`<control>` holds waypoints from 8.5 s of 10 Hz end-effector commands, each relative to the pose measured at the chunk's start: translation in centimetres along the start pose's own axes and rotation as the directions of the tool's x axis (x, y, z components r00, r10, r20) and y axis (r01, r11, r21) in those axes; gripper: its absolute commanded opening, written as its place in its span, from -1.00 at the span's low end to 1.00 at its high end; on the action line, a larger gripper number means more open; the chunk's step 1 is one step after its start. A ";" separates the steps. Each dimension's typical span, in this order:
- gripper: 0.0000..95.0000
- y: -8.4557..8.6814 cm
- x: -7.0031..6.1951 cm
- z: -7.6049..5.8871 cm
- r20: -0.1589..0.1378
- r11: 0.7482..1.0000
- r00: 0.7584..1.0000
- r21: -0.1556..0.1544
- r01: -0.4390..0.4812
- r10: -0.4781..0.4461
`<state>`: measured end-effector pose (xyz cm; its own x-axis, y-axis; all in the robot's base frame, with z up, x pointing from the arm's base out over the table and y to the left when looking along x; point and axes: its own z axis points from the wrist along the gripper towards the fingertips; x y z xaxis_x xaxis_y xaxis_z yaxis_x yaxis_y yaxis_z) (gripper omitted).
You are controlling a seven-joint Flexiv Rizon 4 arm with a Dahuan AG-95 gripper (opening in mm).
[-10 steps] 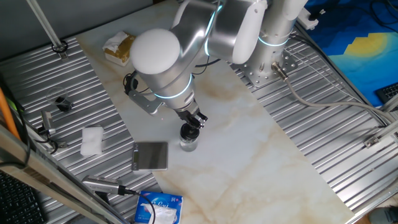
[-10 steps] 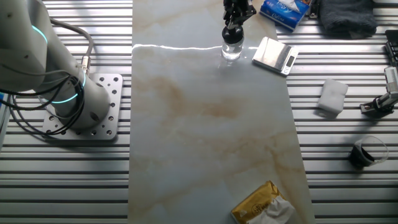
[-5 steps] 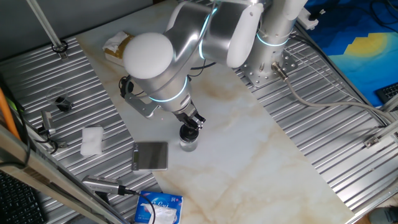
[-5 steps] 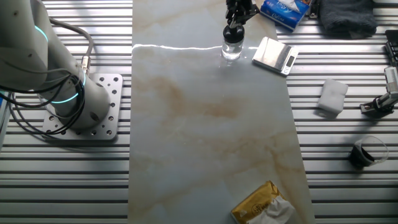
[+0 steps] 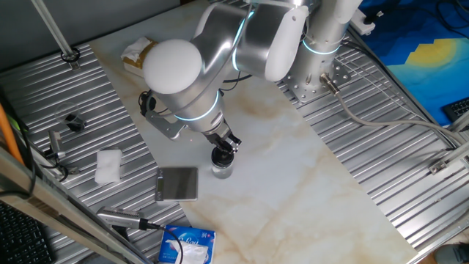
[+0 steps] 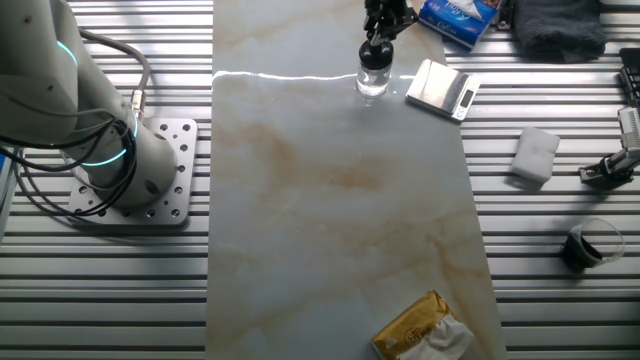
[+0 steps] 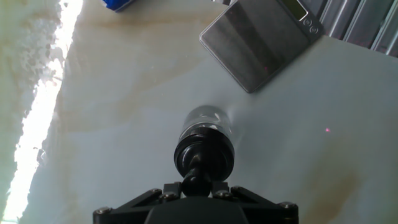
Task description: Screw the lid onto the jar
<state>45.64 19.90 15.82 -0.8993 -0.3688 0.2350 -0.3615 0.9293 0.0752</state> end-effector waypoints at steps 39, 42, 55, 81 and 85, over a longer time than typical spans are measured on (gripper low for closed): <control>-1.00 -0.9 -1.0 0.0 -0.061 0.996 0.995 -0.050 0.073 -0.076; -0.60 -0.9 -1.0 -0.1 -0.060 0.995 0.995 -0.051 0.081 -0.084; -0.60 -0.9 -1.0 -0.1 -0.060 0.995 0.995 -0.051 0.081 -0.084; -0.60 -1.3 -0.8 -0.1 0.033 0.998 0.998 -0.003 0.060 -0.060; 0.20 -1.3 -0.7 -0.1 0.052 0.996 0.995 0.005 0.085 -0.085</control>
<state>46.83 19.01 15.62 -0.8766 -0.4449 0.1832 -0.4352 0.8956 0.0923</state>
